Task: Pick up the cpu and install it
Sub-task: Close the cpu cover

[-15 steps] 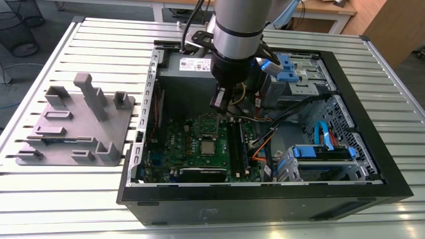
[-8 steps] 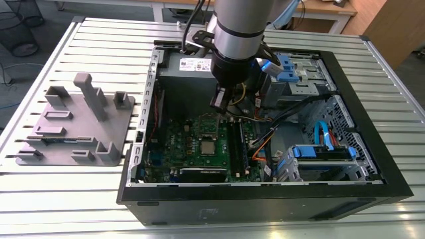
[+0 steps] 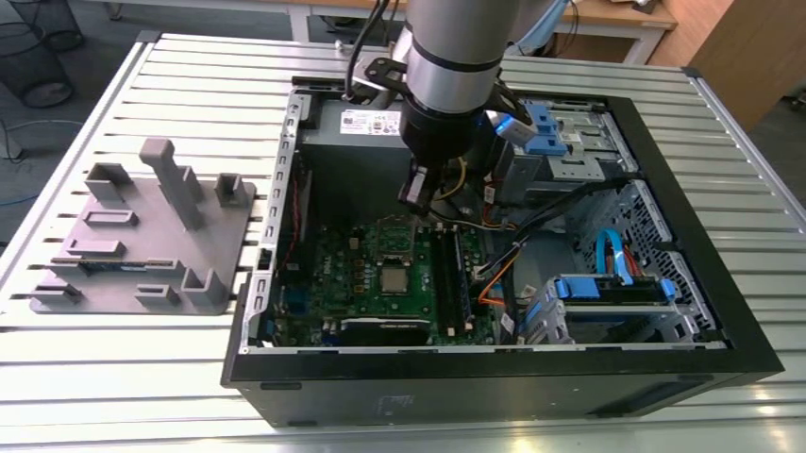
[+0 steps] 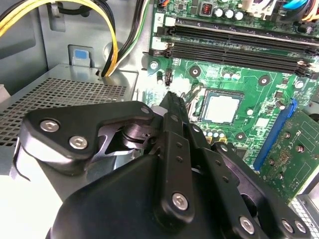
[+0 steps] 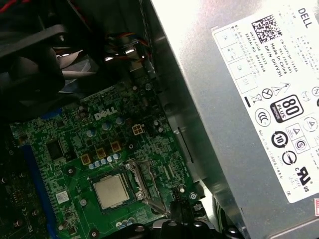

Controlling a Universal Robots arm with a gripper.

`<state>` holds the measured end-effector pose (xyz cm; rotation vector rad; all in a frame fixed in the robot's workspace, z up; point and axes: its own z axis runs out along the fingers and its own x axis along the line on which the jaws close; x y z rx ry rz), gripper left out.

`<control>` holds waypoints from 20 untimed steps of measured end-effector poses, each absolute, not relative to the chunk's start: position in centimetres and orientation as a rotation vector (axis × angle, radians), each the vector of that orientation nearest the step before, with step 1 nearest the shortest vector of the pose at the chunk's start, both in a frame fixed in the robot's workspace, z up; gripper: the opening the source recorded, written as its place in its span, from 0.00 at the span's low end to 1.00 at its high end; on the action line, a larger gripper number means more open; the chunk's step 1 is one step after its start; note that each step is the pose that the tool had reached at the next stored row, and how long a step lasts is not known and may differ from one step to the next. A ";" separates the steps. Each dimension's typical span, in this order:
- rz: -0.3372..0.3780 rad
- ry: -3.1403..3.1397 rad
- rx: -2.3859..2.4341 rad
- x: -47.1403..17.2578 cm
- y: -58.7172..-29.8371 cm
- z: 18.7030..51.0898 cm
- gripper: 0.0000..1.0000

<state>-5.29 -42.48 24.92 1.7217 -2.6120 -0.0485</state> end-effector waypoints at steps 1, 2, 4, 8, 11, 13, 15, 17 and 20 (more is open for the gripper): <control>-0.049 -2.612 1.722 -5.3 -42.5 24.9 0.11; -0.051 -2.610 1.721 -5.2 -42.5 24.9 0.11; -0.058 -2.605 1.717 -5.2 -42.5 24.9 0.11; -0.065 -2.600 1.713 -5.1 -42.5 24.9 0.11; -0.065 -2.599 1.713 -5.1 -42.5 24.9 0.11; -0.066 -2.599 1.713 -5.1 -42.5 24.9 0.11; -0.066 -2.599 1.713 -5.0 -42.5 24.9 0.11; -0.068 -2.600 1.713 -5.0 -42.5 24.9 0.11; -0.069 -2.600 1.714 -5.0 -42.5 24.9 0.11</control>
